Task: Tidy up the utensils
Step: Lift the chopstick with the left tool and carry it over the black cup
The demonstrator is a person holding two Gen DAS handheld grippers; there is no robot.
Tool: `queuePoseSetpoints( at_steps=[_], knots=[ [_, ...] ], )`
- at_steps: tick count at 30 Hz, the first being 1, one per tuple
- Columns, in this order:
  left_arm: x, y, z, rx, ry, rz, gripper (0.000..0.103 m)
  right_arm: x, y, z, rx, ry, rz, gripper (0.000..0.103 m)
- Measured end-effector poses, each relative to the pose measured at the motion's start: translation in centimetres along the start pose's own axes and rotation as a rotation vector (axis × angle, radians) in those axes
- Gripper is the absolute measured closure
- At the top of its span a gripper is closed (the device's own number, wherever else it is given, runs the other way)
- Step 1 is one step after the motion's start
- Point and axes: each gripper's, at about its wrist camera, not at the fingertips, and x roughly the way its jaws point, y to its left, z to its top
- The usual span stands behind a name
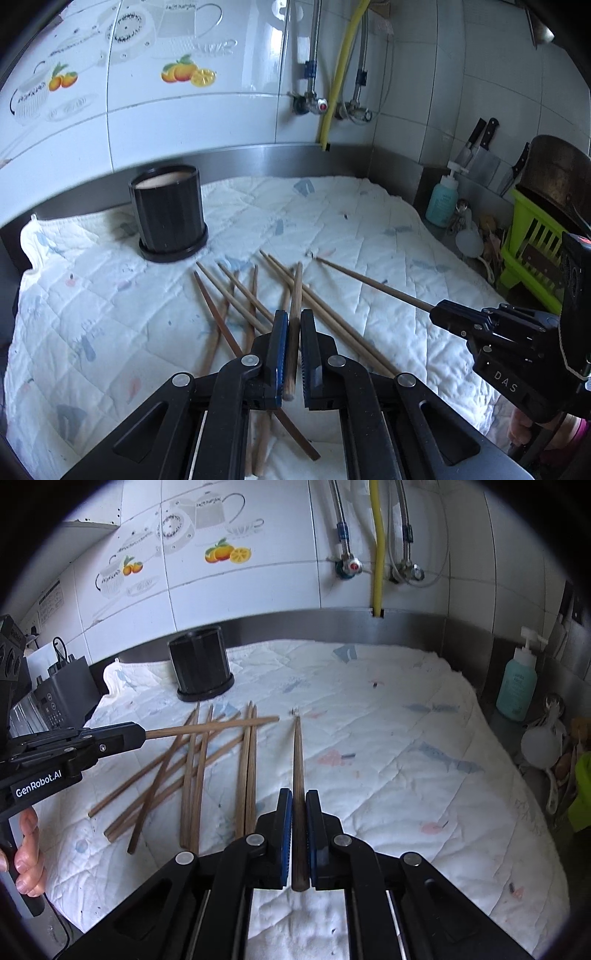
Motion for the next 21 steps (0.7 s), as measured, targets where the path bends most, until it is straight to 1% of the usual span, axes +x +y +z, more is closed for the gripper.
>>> queuePoseSetpoints(
  at_steps=[5,9,14,16,21],
  knots=[
    [-1.4,0.9,3.1,0.013,-0.047,0.003,0.097,-0.9,0.0,2.1,-0.026,-0.050,0.010,0.094],
    [-2.2,1.8,5.8,0.003,-0.075,-0.003,0.097,-1.3,0.0,3.8,-0.063,-0.077,0.011,0.094],
    [-3.2,2.6,8.8,0.016,-0.106,0.003,0.097,-1.7,0.0,6.0,-0.097,-0.093,0.038,0.094],
    [-3.5,2.9,9.7,0.019,-0.113,0.001,0.097,-2.0,0.1,7.0,-0.120,-0.101,0.041,0.094],
    [-4.1,3.7,11.2,0.024,-0.125,0.008,0.097,-2.2,0.1,8.9,-0.155,-0.087,0.070,0.094]
  ],
)
